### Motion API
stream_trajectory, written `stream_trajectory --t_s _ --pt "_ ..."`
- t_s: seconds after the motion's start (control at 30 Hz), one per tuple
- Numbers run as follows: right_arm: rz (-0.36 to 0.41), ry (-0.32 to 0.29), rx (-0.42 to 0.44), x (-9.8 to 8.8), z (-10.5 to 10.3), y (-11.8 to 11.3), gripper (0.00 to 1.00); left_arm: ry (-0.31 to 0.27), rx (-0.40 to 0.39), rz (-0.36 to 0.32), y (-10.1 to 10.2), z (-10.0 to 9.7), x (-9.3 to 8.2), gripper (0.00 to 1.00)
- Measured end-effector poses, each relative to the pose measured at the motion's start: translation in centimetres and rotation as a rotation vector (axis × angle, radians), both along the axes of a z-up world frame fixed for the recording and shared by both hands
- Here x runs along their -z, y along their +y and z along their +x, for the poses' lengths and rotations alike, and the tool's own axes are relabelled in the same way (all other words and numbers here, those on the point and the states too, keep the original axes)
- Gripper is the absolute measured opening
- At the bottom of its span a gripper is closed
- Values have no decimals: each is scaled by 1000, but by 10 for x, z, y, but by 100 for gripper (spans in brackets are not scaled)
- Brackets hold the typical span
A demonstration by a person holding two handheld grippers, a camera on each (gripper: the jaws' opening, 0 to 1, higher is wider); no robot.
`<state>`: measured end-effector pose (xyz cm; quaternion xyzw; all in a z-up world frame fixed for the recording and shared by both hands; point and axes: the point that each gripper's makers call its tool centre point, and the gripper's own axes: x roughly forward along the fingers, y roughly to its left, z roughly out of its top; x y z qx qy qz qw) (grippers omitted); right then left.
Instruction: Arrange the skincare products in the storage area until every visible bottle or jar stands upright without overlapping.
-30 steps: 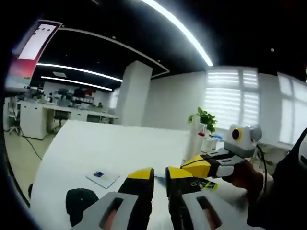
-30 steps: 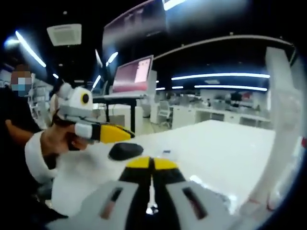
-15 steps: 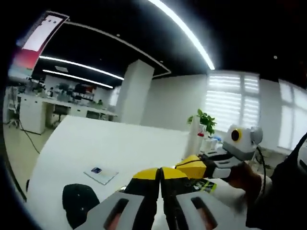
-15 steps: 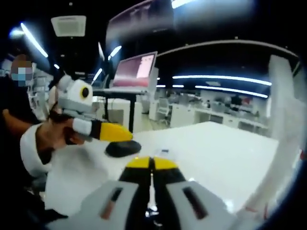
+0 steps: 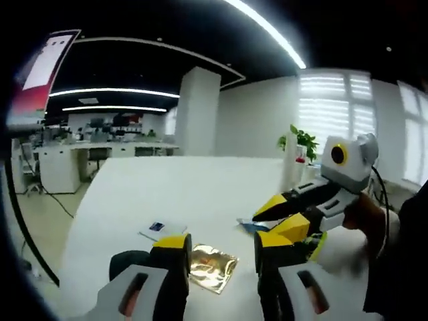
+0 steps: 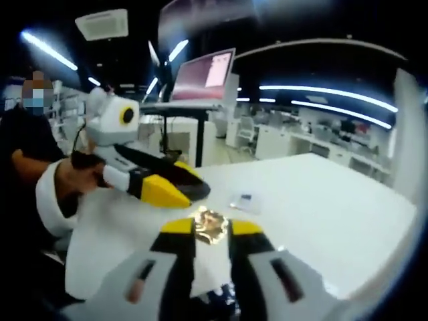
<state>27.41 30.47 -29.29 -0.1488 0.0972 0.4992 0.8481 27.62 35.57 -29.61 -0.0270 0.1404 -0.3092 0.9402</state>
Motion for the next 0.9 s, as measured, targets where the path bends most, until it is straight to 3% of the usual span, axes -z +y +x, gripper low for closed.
stream_trajectory --t_s 0.07,0.2,0.33,0.43,0.53,0.73,0.83,0.9 --pt "-13 8 -13 2 2 2 23 -54 -16 50 5 3 -3 45" --pt "-55 32 -26 11 6 5 30 -51 -25 88 10 5 1 50" --pt "-53 55 -32 17 11 9 42 -4 -39 121 15 9 10 55" --pt "-59 55 -40 21 14 10 42 -3 -7 101 11 7 7 47" --pt "-65 49 -44 20 17 12 43 5 0 99 10 10 7 46" --pt "-110 66 -72 28 20 18 36 43 28 216 14 12 16 37" --pt "-115 79 -74 29 24 22 36 -11 40 283 14 17 8 34" --pt "-122 86 -69 32 28 23 35 -9 49 306 13 18 8 27"
